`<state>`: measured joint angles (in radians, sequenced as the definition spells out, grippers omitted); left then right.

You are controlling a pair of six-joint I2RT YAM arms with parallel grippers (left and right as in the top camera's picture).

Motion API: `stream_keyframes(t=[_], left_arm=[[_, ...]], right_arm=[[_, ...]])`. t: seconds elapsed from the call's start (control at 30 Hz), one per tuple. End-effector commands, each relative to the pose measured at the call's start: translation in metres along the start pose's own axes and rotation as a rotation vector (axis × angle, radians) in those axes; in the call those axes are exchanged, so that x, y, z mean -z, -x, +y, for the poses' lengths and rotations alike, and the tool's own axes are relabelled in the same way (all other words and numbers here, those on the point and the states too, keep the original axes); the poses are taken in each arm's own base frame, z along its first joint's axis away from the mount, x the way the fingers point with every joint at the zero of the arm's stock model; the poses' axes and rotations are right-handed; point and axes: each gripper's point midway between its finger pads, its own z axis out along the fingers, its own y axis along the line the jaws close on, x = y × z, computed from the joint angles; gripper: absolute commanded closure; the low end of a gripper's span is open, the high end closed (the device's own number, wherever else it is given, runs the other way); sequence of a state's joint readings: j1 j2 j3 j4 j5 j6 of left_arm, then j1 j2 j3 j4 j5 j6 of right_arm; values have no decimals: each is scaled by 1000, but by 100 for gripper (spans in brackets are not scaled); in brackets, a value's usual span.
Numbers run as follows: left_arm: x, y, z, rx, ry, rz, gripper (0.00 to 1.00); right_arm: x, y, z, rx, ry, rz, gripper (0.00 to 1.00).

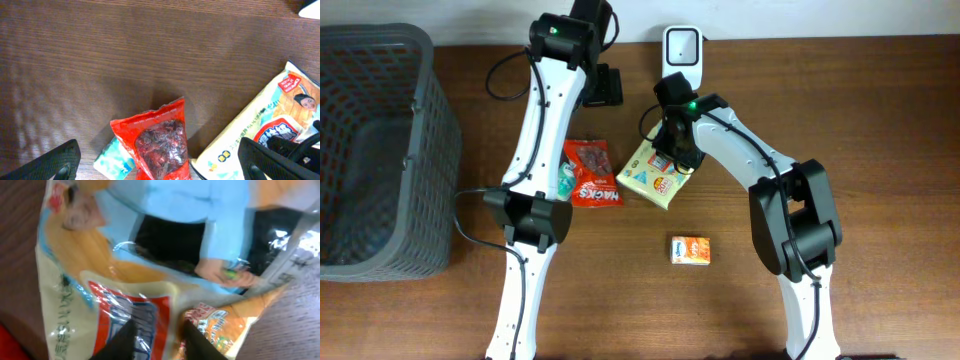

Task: Scan the item barcode
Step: 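Grasp the wet-wipes pack with the right gripper, then lift the wet-wipes pack with the right gripper up to the scanner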

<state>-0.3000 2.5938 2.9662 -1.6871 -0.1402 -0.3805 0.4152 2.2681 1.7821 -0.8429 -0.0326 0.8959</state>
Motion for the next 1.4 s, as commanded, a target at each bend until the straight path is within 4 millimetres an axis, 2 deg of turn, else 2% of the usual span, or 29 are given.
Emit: stream_keyframes(t=[0.0, 0.1, 0.2, 0.23, 0.27, 0.3, 0.33, 0.37, 0.4, 0.57, 0.7, 0.83, 1.0, 1.17, 1.37], left_arm=[[11, 4, 9, -6, 13, -23, 1], [11, 4, 10, -6, 13, -23, 1], [11, 4, 10, -6, 13, -23, 1], [11, 4, 10, -6, 13, -23, 1], [11, 4, 10, -6, 13, -23, 1], [11, 4, 10, -5, 13, -23, 1], [11, 4, 10, -5, 13, -23, 1], [11, 4, 10, -5, 13, -23, 1], [11, 4, 10, -5, 13, -23, 1], [6, -2, 1, -53, -30, 12, 1], [-19, -20, 0, -82, -32, 119, 7], [-37, -30, 7, -78, -9, 179, 6], [-38, -29, 6, -77, -11, 175, 4], [-38, -31, 7, -79, -7, 185, 3], [-37, -34, 8, -80, -3, 196, 3]], right_arm=[[-23, -9, -11, 6, -56, 28, 96], [-19, -7, -14, 6, -65, 32, 96], [-5, 1, -17, 34, -69, 50, 96], [0, 2, -14, 68, -43, 70, 92], [4, 0, -8, 102, -6, 99, 65], [8, -4, -1, 133, 37, 130, 47], [13, -8, 9, 158, 92, 168, 22], [15, -14, 15, 160, 130, 198, 9], [16, -18, 19, 160, 153, 221, 1], [14, -23, 20, 178, 112, 195, 1], [14, -17, 13, 74, 99, 205, 1], [12, -13, 10, -6, 47, 153, 1], [6, -19, 18, -37, -44, 21, 2], [-11, -23, 35, -15, -31, -33, 2], [-34, -26, 12, -49, -110, 3, 2]])
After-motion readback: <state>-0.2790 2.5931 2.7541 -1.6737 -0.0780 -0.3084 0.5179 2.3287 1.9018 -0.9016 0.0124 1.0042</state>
